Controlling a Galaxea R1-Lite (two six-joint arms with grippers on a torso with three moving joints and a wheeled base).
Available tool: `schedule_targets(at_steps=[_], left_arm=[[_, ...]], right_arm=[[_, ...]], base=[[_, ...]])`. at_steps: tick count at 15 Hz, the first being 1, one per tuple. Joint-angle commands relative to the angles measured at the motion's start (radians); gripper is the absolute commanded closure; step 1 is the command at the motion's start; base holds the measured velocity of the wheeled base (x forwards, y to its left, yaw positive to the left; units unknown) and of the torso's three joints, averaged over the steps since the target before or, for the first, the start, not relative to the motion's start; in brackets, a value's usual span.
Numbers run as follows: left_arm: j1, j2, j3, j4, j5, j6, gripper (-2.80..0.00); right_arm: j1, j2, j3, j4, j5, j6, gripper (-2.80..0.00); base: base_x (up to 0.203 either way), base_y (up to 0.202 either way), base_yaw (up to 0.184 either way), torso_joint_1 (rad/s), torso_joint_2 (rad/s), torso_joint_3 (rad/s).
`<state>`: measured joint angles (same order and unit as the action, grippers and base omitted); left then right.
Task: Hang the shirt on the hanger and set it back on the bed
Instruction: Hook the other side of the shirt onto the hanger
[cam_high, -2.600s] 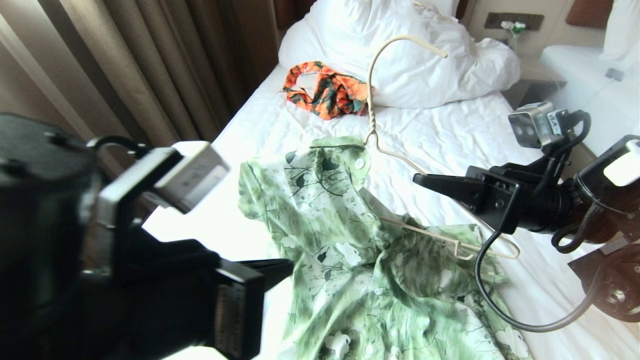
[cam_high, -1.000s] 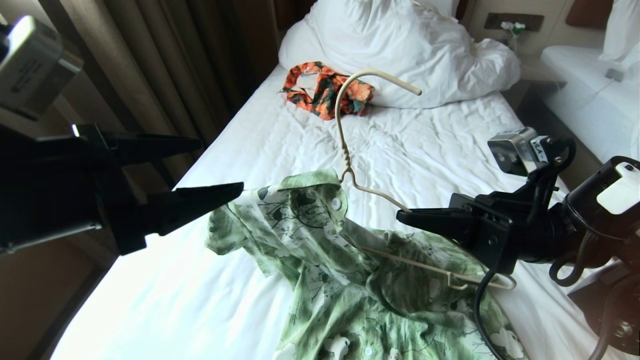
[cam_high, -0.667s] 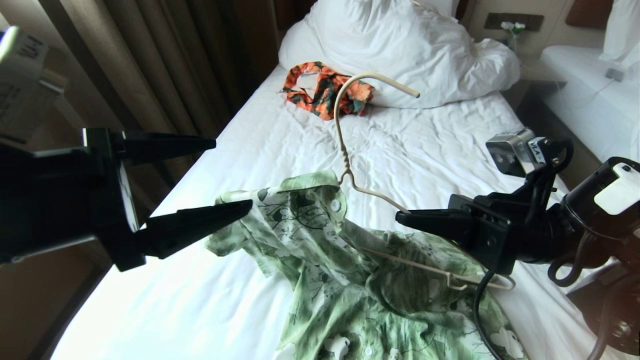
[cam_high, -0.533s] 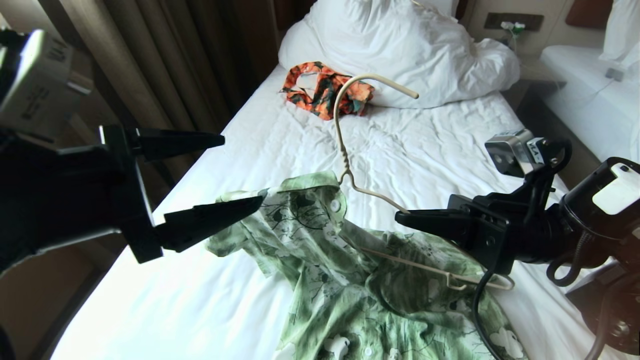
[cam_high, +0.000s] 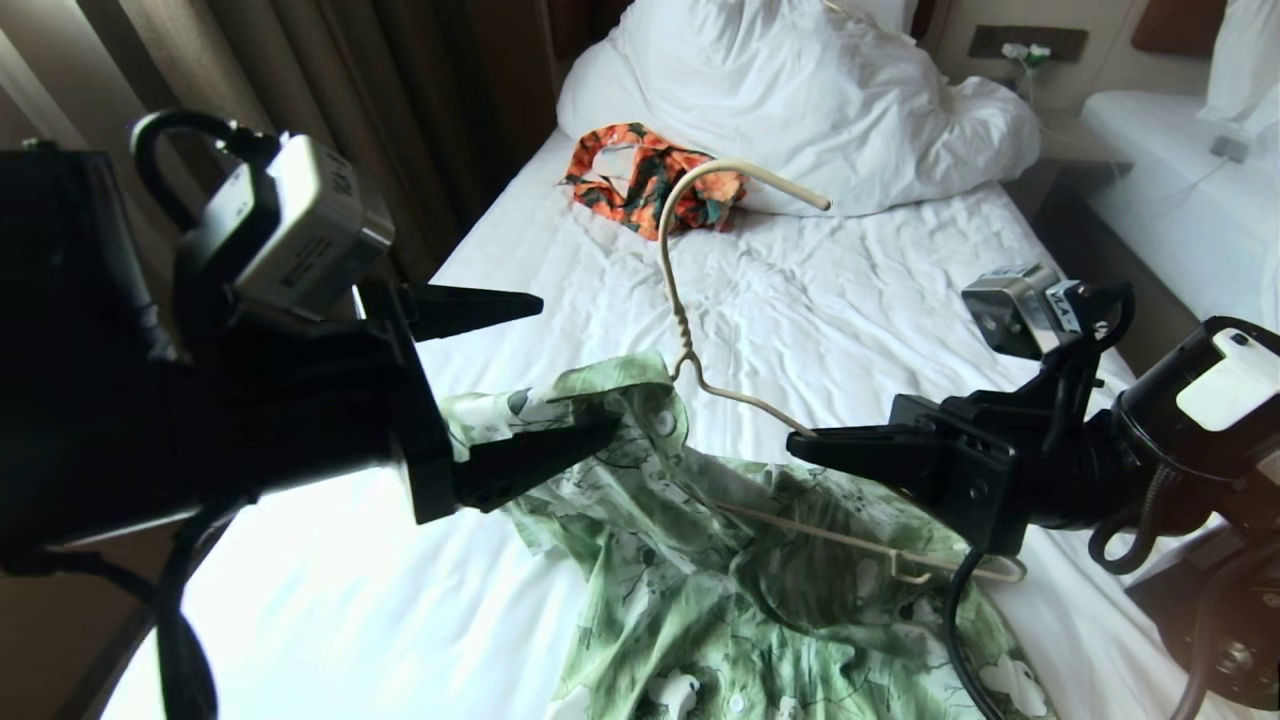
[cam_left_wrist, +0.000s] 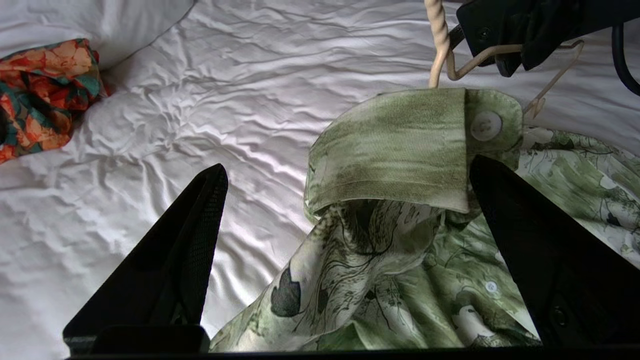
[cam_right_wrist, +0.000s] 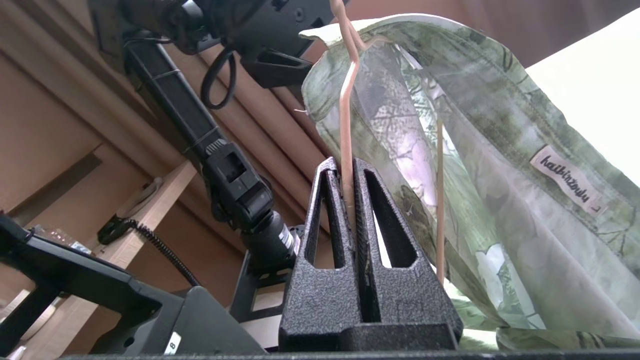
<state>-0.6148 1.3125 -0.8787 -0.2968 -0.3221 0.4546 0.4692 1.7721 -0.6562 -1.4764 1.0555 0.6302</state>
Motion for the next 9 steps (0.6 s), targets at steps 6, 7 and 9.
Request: schedule_targets(at_steps=[6, 7, 9], left_arm=[[-0.029, 0.084, 0.028, -0.013, -0.006, 0.001, -2.80], [-0.029, 0.094, 0.028, -0.014, -0.006, 0.000, -2.80], [-0.029, 0.114, 0.021, -0.032, -0.006, -0.001, -2.80]], right_arm=[[0.016, 0.001, -0.017, -0.009, 0.009, 0.003, 0.00], [0.016, 0.001, -0.017, -0.009, 0.009, 0.003, 0.00], [0.016, 0.000, -0.017, -0.009, 0.009, 0.003, 0.00]], base=[[0.000, 0.000, 0.000, 0.000, 0.00, 0.000], [0.000, 0.000, 0.000, 0.000, 0.00, 0.000], [0.000, 0.000, 0.000, 0.000, 0.00, 0.000]])
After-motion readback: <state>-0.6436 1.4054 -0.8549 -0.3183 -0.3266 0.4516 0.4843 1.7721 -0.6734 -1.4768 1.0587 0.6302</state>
